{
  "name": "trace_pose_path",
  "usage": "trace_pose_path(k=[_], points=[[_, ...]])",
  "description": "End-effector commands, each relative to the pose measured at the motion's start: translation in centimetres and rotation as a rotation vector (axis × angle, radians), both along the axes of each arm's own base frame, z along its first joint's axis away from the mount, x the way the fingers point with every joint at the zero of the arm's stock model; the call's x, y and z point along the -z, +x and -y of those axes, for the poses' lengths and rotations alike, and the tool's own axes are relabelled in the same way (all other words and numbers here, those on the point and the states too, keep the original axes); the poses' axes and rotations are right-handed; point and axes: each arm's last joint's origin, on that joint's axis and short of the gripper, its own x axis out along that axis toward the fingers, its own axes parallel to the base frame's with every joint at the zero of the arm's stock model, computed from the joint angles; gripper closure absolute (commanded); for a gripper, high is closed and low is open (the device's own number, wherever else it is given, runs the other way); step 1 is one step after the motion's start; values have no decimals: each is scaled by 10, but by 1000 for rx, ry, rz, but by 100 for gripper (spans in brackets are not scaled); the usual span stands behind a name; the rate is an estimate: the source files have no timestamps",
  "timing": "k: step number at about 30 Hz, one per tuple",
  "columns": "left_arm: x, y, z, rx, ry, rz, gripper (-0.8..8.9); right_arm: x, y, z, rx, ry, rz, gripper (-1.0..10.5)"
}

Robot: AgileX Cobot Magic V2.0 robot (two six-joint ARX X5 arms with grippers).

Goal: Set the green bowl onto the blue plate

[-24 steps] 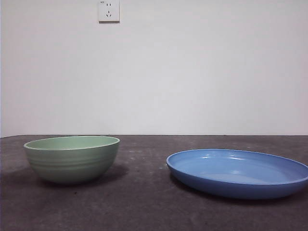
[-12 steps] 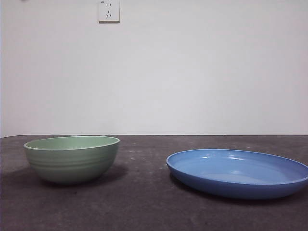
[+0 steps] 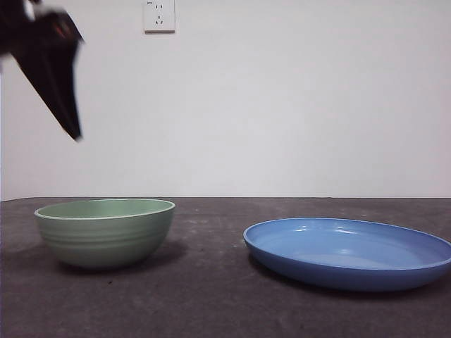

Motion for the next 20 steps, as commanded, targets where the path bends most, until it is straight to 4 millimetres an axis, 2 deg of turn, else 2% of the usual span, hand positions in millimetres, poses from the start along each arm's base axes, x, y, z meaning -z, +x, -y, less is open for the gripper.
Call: trace_pose_path(k=[1,7,14,20], points=[[10,18,6,-3,4,-5,255,-5,-1,0,-8,6,15,366],[39,44,11,-26,25,-51,264,-5,-1,0,-8,6,15,366],[63,60,10,-71,40,-99,339,-5,-1,0,-8,6,15,366],[72,64,8,-79,50,-130,614,-5,-1,0,-7,6,15,366]])
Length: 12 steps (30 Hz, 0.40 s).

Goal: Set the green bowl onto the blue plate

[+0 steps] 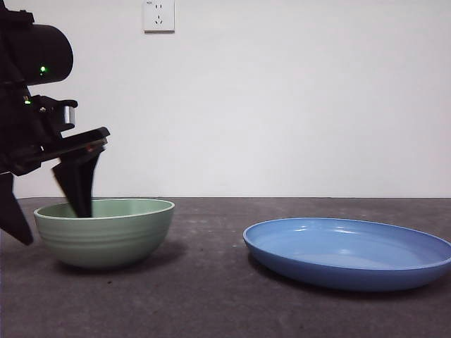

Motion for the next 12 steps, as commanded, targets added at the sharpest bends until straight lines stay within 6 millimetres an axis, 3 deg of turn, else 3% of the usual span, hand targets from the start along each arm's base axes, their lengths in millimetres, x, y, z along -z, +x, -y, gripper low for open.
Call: trace_pose_path(k=[1,6,12], points=[[3,6,2,-6,3,-8,651,-5,-1,0,-8,7,18,366],[5,6,2,0,9,-19,808,-5,-1,0,-7,6,19,366],[-2,10,3,0,4,-1,806,-5,-1,0,-7,6,19,366]])
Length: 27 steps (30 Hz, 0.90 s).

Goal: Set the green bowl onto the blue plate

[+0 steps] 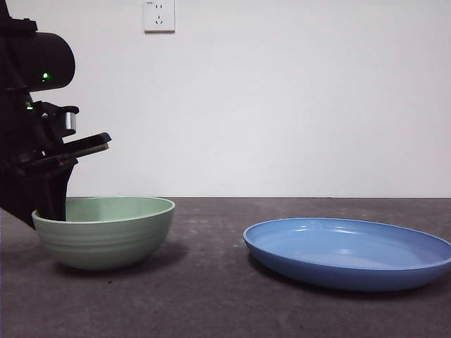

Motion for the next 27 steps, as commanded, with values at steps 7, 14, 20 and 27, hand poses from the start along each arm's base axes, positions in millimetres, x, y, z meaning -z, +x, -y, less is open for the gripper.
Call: trace_pose_path(k=[7,14,20,27], points=[[-42,18,15,29,-12,51,805,-5,-1,0,-4,4,20,366],[-85,16,54,118,-54,117,804,-5,-1,1,21,-19,26,366],[-94,14,94,192,-91,134,804,-5,-1,1,23,-23,27,366],[-76,25,148,286,-82,87,804,-3,-2,2,23,-32,-3,366]])
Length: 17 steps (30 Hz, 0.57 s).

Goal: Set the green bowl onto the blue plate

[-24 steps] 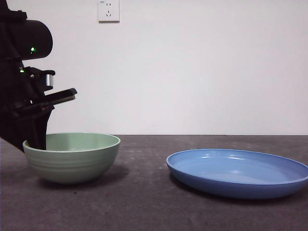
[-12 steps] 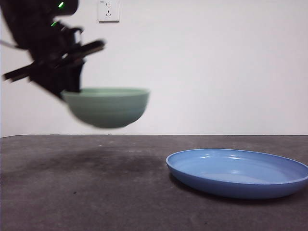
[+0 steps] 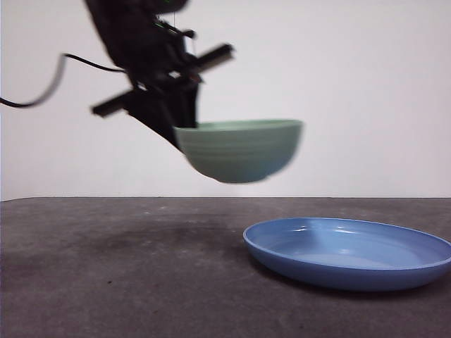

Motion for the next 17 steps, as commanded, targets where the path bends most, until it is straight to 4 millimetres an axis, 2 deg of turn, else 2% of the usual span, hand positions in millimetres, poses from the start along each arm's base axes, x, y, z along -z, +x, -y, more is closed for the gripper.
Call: trace_pose_path(k=[1,7,10,17], points=[[7,9,29,40,-2,-7,804,-3,-3,1,-8,-9,-7,366],[27,19,76,115,26,-37,804,-2,-6,2,-7,-21,-46,366],[35,24,94,139,35,-45,804,-1,-7,2,-6,-23,-60,366],[52,30,111,156,67,-82,804,1,-9,3,-5,-34,-90,366]])
